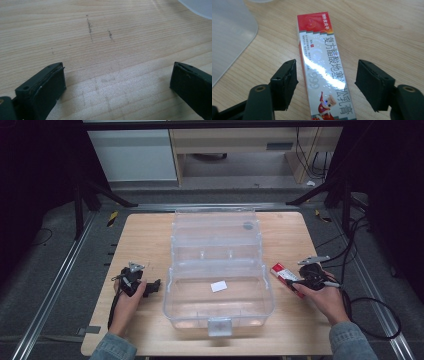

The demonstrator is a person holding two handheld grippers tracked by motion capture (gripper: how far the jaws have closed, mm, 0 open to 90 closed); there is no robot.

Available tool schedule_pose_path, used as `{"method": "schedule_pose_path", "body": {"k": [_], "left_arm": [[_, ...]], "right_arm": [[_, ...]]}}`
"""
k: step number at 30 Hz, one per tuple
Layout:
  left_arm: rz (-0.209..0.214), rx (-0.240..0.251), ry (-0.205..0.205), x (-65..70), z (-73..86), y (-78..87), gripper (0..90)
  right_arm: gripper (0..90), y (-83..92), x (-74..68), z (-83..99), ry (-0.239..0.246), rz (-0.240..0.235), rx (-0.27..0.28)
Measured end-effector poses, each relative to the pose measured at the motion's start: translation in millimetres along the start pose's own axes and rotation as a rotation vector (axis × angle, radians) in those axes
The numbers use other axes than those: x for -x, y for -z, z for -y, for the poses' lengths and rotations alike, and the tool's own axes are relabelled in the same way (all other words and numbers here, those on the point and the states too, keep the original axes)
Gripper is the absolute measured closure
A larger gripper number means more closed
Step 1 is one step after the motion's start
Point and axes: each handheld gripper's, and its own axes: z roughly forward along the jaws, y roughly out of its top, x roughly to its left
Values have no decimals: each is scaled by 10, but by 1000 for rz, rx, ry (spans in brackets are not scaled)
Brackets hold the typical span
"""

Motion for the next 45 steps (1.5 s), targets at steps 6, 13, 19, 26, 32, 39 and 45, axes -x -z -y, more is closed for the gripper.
{"method": "schedule_pose_path", "body": {"k": [6, 13, 19, 26, 32, 39, 45], "left_arm": [[1, -1, -1, -1, -1, 0, 0], [4, -1, -3, 0, -9, -7, 0], [3, -1, -3, 3, -7, -5, 0], [2, -1, -2, 5, -5, -4, 0], [2, 0, -1, 9, -12, -11, 0], [4, 0, -2, 10, -13, -12, 0], [6, 0, -4, 16, -12, -11, 0]], "right_arm": [[484, -26, -11, 32, 24, 4, -42], [502, 143, -34, 202, -6, 23, -63], [424, 297, -193, 310, -31, 27, -62], [357, 449, -184, 234, -37, 43, -100], [353, 387, -133, 227, -32, 32, -186], [369, 339, -170, 263, -9, 31, -265], [386, 311, -155, 292, 8, 37, -306]]}}
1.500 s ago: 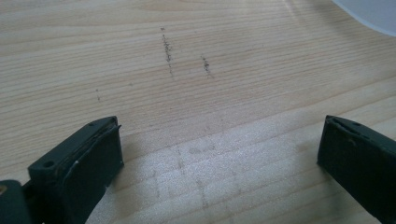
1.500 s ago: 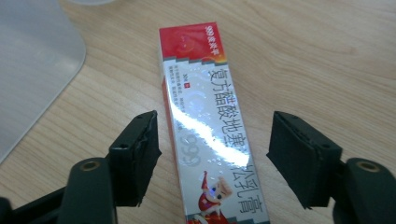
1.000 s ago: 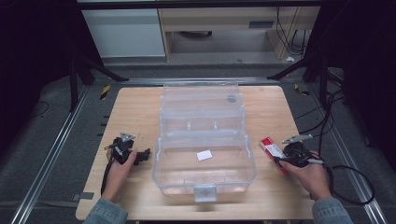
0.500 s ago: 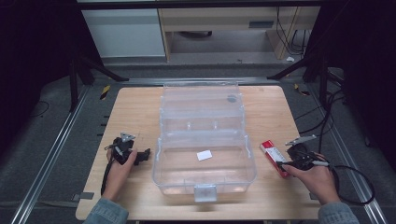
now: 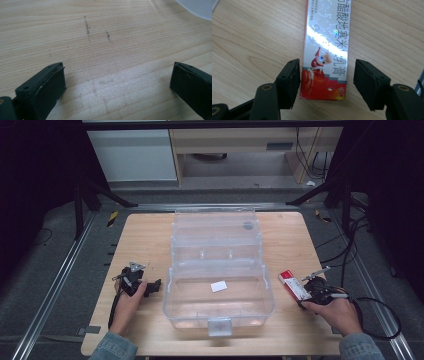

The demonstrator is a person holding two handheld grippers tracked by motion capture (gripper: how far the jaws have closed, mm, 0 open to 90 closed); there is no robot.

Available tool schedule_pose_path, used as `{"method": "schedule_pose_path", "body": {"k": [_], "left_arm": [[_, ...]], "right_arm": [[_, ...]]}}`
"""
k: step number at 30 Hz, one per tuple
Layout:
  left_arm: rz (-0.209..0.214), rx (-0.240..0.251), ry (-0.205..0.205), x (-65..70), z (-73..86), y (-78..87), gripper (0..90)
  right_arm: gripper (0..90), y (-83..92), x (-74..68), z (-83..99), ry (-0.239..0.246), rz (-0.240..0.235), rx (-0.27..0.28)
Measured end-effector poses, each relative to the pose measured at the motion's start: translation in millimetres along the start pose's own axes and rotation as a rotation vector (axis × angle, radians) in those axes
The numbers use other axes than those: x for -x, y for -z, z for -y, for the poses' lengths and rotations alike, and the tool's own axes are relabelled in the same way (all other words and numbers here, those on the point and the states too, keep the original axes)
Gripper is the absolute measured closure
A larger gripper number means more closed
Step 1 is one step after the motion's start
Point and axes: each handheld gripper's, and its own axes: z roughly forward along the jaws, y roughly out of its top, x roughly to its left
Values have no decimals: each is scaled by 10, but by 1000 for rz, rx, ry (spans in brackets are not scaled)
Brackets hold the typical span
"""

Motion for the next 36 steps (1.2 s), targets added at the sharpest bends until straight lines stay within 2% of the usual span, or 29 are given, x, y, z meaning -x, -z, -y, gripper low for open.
{"method": "schedule_pose_path", "body": {"k": [4, 7, 14, 25, 36], "left_arm": [[0, 0, 1, 2, -1, -1, 0], [1, 0, 0, 3, -2, -2, 0], [2, 0, -2, 5, -1, -2, 0], [4, 0, -5, 10, -3, -3, 0], [6, 0, -6, 13, -5, -5, 0]], "right_arm": [[400, 9, 56, -5, 3, 3, -5], [411, 5, 103, -4, -7, -13, -26], [432, -16, 100, -38, 12, -20, -66], [484, -69, 118, -77, 8, -44, -127], [503, -93, 120, -143, 34, -48, -183]]}}
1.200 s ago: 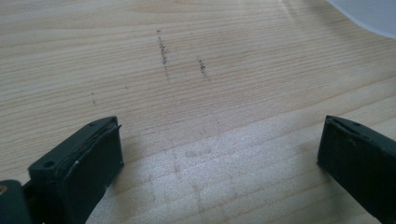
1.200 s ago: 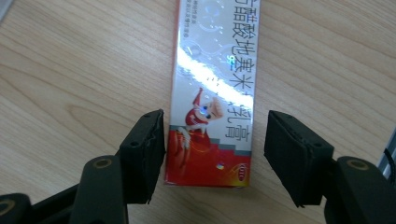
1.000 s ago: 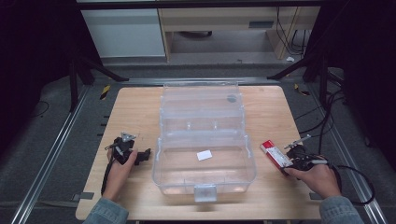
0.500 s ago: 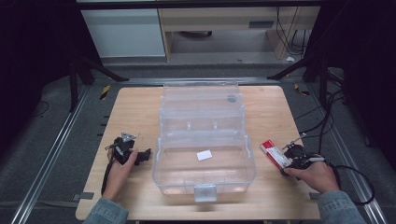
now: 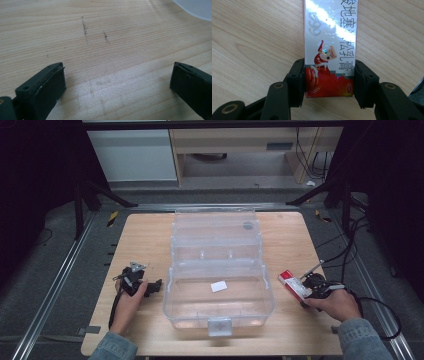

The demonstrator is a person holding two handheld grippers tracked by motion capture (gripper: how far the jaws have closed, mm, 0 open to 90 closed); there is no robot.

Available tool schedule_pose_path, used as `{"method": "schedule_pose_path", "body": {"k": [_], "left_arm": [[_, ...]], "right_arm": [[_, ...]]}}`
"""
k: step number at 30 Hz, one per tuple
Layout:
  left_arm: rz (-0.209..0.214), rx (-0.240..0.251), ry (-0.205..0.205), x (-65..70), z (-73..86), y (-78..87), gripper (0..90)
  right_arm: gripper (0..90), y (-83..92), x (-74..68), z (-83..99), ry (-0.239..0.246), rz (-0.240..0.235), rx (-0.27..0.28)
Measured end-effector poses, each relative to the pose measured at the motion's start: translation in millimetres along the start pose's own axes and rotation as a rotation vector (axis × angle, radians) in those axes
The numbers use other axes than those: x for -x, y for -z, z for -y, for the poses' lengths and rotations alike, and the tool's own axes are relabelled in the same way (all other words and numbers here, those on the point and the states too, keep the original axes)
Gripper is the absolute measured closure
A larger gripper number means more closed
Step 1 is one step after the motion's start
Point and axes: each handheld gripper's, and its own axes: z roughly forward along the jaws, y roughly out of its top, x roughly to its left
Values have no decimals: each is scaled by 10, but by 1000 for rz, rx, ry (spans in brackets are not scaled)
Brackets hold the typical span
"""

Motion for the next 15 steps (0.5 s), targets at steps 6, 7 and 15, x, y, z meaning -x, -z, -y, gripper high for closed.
{"method": "schedule_pose_path", "body": {"k": [6, 7, 15], "left_arm": [[0, 0, 0, 0, 0, 0, 0], [0, 0, 0, 0, 0, 0, 0], [-1, 0, 1, 0, -1, 0, 0]], "right_arm": [[514, 40, -13, 6, 20, 10, 23], [515, 63, -18, 11, 25, 13, 34], [515, 329, -63, 26, 69, 14, 143]]}}
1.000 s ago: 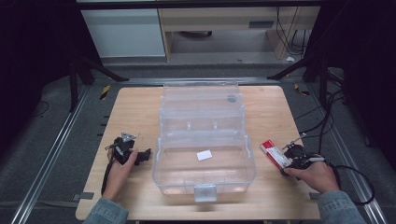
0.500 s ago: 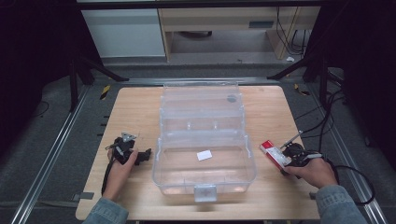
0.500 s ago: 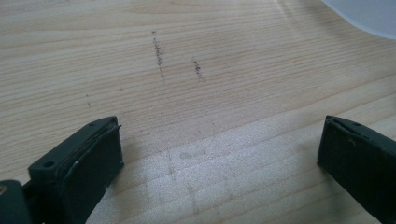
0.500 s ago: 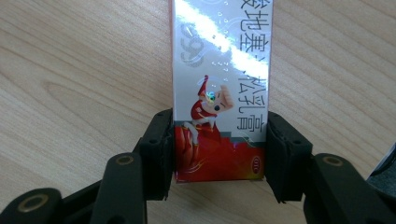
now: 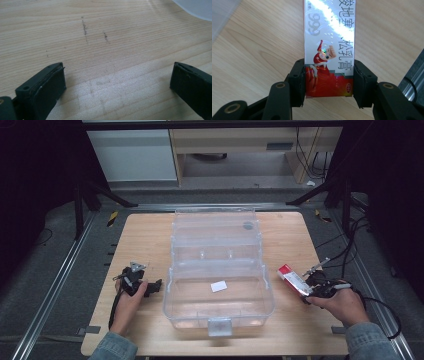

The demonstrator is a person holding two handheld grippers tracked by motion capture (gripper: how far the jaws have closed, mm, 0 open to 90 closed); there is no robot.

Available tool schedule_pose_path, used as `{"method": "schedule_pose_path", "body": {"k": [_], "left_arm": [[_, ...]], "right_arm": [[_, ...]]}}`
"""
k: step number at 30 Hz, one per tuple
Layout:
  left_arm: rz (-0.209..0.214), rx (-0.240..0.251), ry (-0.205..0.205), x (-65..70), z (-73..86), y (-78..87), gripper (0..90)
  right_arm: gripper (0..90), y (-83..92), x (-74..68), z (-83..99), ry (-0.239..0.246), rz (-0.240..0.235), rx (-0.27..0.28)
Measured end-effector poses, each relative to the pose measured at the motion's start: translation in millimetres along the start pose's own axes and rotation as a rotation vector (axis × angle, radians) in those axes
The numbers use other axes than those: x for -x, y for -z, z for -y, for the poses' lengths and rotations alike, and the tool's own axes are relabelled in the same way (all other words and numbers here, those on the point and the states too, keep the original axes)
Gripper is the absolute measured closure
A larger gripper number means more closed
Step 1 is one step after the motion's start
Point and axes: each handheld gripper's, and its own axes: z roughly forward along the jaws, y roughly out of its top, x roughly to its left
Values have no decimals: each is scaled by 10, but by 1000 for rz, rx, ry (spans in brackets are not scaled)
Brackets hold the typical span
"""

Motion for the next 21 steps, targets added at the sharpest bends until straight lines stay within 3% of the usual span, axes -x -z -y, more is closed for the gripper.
{"method": "schedule_pose_path", "body": {"k": [10, 21], "left_arm": [[1, 0, -2, 0, 1, 0, 0], [5, 1, -3, 2, 4, 1, 0]], "right_arm": [[515, 482, -107, -231, 88, 7, 140], [515, 771, -147, -451, 148, -2, 220]]}}
